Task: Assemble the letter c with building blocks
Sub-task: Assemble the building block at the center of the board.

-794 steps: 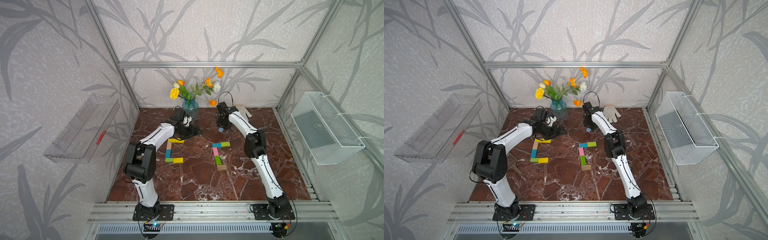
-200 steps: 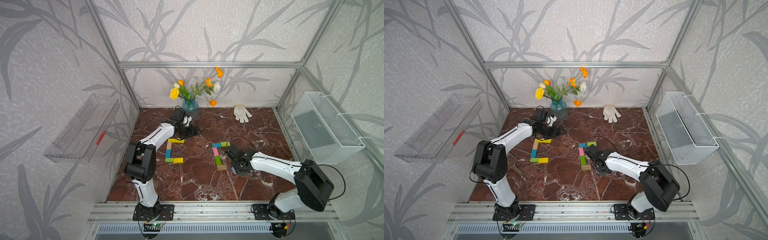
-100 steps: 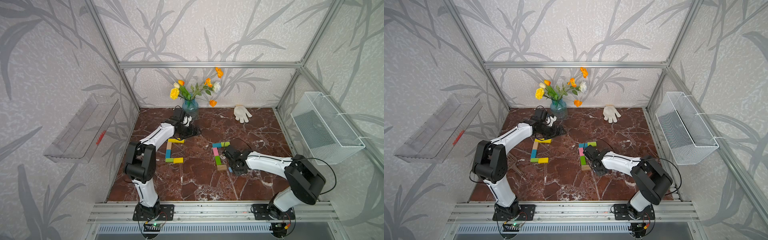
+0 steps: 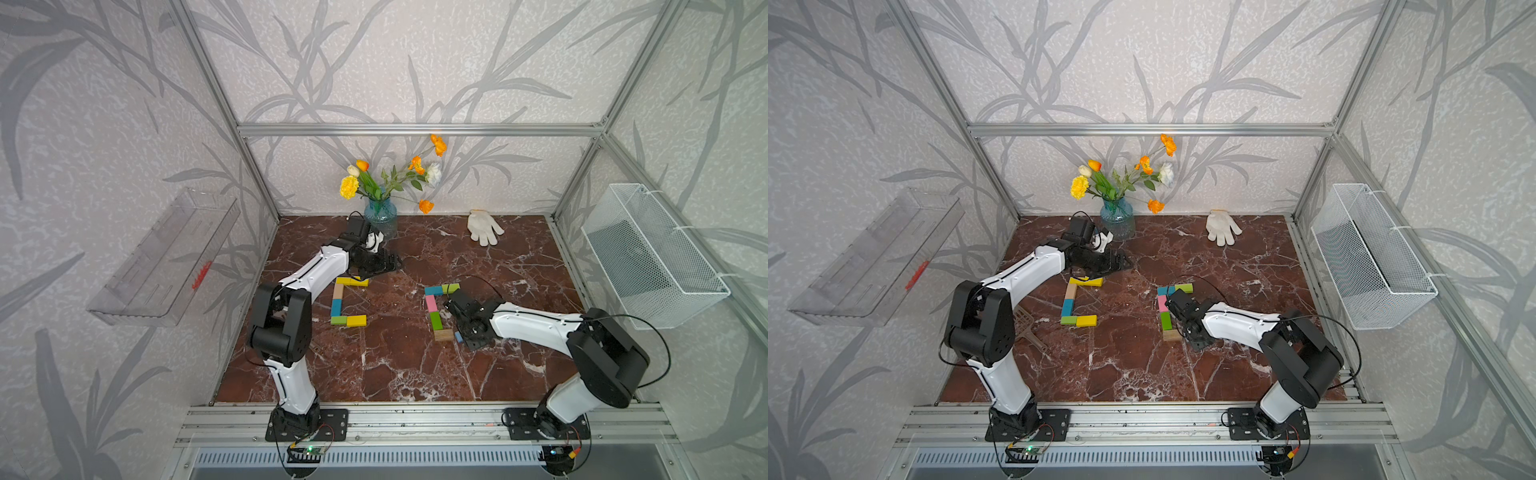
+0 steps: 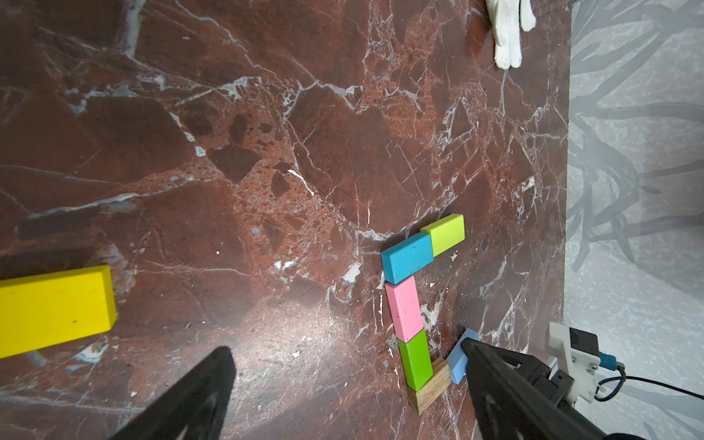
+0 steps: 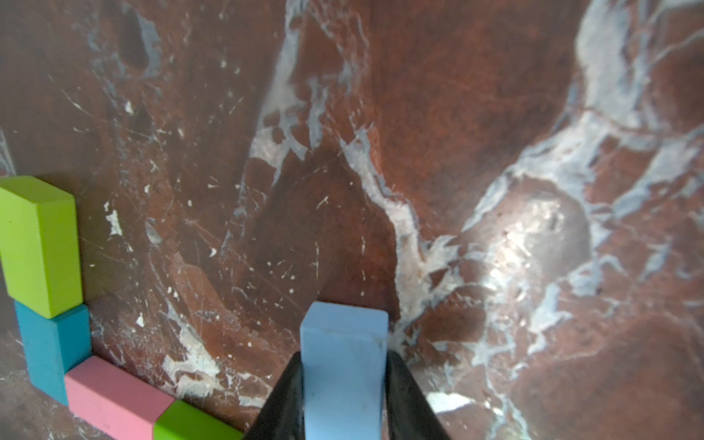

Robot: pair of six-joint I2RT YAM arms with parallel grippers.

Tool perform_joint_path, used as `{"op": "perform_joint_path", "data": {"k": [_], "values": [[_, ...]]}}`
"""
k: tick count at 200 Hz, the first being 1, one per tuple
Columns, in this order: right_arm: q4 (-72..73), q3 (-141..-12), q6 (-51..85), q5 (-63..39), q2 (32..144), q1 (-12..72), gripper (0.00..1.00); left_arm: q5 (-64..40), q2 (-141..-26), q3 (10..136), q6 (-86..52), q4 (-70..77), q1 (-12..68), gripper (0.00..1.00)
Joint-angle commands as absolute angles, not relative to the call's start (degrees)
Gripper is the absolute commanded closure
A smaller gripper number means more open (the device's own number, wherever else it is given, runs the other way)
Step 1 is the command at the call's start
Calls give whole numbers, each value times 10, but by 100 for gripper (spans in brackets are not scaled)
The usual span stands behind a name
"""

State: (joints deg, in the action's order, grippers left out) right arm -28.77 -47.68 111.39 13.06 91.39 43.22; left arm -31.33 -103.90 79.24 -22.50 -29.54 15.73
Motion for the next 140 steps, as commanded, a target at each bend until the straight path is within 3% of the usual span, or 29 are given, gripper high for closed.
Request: {"op": "perform_joint_path", "data": {"k": [1, 72, 75, 76, 78, 81, 140], "values": [[-275, -474, 1123, 121, 944, 434, 64, -305, -1026, 800, -214, -296, 155, 5], [-308, -489, 1102, 129, 933, 434, 52, -302, -1027, 801, -212, -298, 155, 5], [-312, -489, 1100, 130, 931, 434, 41, -302, -1027, 801, -212, -298, 155, 5], [-313, -489, 1099, 131, 931, 434, 23, -302, -1027, 801, -212, -298, 155, 5], [-316, -490, 1098, 131, 929, 434, 5, -302, -1028, 801, -212, -299, 155, 5], [-319, -491, 1095, 132, 928, 435, 0, -302, -1028, 801, -212, -299, 155, 5], [-413, -531, 978, 153, 890, 434, 1, -300, -1038, 808, -211, -305, 155, 5]]}}
